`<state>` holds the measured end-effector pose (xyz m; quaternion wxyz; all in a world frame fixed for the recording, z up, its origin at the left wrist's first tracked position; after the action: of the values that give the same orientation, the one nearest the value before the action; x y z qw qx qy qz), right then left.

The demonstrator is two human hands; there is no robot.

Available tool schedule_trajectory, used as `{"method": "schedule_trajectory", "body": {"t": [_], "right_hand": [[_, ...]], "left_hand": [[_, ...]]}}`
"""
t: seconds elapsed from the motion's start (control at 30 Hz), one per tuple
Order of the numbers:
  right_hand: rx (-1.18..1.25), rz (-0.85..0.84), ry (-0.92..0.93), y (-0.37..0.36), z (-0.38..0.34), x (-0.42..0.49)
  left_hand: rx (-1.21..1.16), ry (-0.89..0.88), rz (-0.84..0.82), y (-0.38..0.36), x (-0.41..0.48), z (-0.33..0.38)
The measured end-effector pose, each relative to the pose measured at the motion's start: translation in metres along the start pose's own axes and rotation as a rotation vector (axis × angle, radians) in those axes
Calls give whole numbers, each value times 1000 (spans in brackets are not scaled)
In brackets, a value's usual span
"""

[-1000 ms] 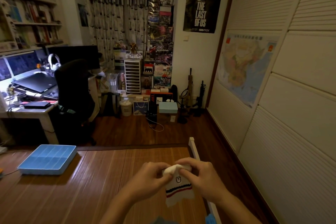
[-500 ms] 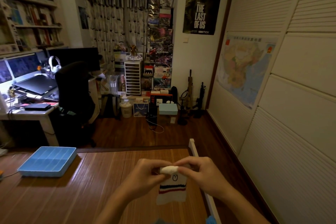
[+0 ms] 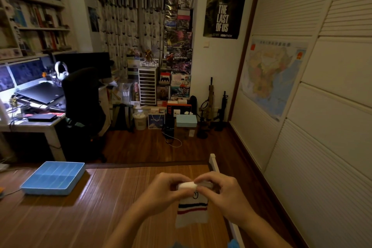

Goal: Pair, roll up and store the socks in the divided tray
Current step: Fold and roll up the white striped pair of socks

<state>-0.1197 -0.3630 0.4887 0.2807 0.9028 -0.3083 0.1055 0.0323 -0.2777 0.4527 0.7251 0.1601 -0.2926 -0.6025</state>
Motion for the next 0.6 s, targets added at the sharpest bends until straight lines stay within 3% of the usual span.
{"method": "schedule_trajectory", "body": {"t": [0.2, 0.5, 0.6], "right_hand": [[-193, -201, -83, -1, 3, 7], [-433, -214, 294, -10, -10, 1], [-435, -181, 327, -10, -11, 0]], "left_hand": [[208, -151, 82, 0, -2, 7], [-58, 89, -225, -17, 0, -10], [-149, 98, -221, -16, 0, -6]]}}
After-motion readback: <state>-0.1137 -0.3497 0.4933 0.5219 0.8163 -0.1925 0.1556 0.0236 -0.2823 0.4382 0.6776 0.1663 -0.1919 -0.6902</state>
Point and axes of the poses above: each hand's wrist, its own x-axis towards the middle knuckle, its own y-axis out of the back of the hand, z = x × y, the point moved 7 cm from there along x, towards the middle knuckle, and after that the axes turned 9 degrees about x, right-handed, at the moved point
